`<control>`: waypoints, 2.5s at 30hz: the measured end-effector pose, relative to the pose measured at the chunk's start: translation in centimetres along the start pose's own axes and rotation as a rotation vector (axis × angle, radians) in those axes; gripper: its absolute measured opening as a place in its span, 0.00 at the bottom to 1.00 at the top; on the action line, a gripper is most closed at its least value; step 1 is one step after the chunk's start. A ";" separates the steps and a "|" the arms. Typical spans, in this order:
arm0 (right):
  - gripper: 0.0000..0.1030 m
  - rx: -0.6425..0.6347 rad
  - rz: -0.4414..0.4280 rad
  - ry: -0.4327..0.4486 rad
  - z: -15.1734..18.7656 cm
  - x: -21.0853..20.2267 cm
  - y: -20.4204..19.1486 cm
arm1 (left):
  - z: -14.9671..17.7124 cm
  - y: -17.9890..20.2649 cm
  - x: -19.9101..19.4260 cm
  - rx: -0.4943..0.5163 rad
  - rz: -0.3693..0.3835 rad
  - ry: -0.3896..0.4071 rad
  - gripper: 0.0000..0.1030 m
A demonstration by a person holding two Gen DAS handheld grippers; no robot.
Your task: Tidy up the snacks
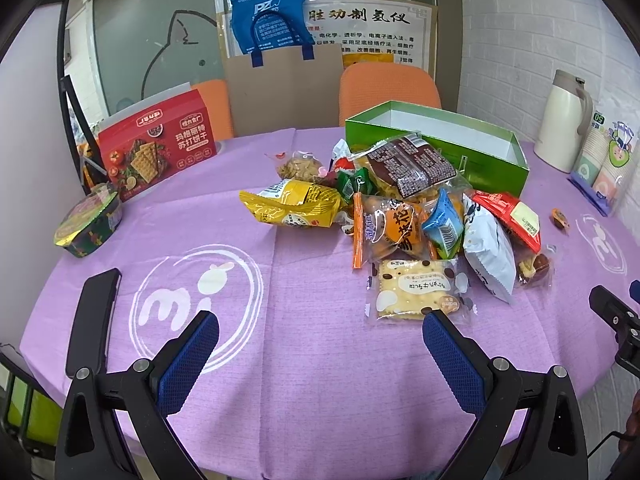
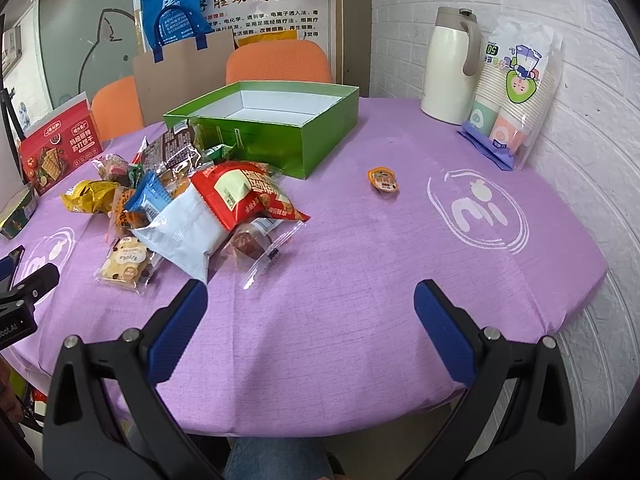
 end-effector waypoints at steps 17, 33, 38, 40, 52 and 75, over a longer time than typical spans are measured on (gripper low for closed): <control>1.00 0.000 -0.004 -0.015 -0.2 0.8 0.0 | -0.2 0.5 0.3 0.008 0.008 -0.011 1.00; 1.00 0.015 -0.131 -0.020 -0.7 2.2 1.6 | -0.6 1.3 2.5 0.029 0.119 -0.089 1.00; 1.00 0.036 -0.185 -0.041 -1.3 3.7 2.1 | -1.7 2.3 2.2 0.023 0.192 -0.082 1.00; 1.00 0.017 -0.222 -0.059 -1.6 4.7 1.6 | -2.1 3.0 1.9 0.047 0.203 -0.064 1.00; 0.59 -0.084 -0.351 -0.173 -2.0 9.3 0.0 | -1.4 6.5 4.9 0.139 0.347 -0.174 0.91; 0.51 -0.161 -0.300 -0.165 -0.9 9.2 -1.7 | -0.9 8.1 6.0 0.230 0.299 -0.111 0.37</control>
Point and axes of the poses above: each gripper's, at about its wrist camera, not at the fingertips, and x roughly the way its jaws point, y to its right, z to its underside, the point moved 4 cm from there along x, roughly the way its jaws point, and after that the axes turned 13 degrees about -z, right-handed, at the moved point
